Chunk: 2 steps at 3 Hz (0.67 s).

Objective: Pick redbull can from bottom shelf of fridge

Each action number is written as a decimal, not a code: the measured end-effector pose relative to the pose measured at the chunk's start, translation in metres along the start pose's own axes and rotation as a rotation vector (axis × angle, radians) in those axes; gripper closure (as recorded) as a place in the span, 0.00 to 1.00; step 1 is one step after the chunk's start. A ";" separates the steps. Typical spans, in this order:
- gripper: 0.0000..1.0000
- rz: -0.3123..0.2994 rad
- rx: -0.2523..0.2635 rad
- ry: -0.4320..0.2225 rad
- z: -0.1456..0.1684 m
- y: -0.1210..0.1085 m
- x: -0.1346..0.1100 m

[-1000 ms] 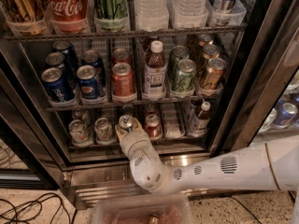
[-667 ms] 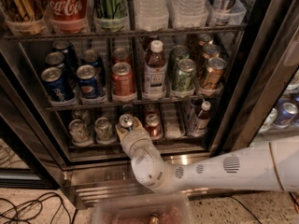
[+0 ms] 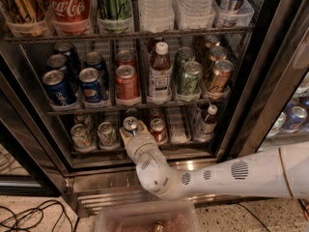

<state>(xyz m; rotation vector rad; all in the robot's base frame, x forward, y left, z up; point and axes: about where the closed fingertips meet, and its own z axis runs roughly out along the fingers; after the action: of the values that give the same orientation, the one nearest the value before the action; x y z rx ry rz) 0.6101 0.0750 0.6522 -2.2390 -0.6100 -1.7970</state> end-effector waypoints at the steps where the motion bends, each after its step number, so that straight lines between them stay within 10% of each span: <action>1: 1.00 0.019 0.016 0.003 -0.001 0.002 0.002; 2: 1.00 0.039 0.057 0.011 -0.005 0.004 0.007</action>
Offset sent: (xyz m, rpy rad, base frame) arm -0.0064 -0.0053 0.0166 0.0757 0.0203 0.1118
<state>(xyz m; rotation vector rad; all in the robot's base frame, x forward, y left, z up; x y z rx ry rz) 0.6090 0.0707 0.6607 -2.1879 -0.6029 -1.7496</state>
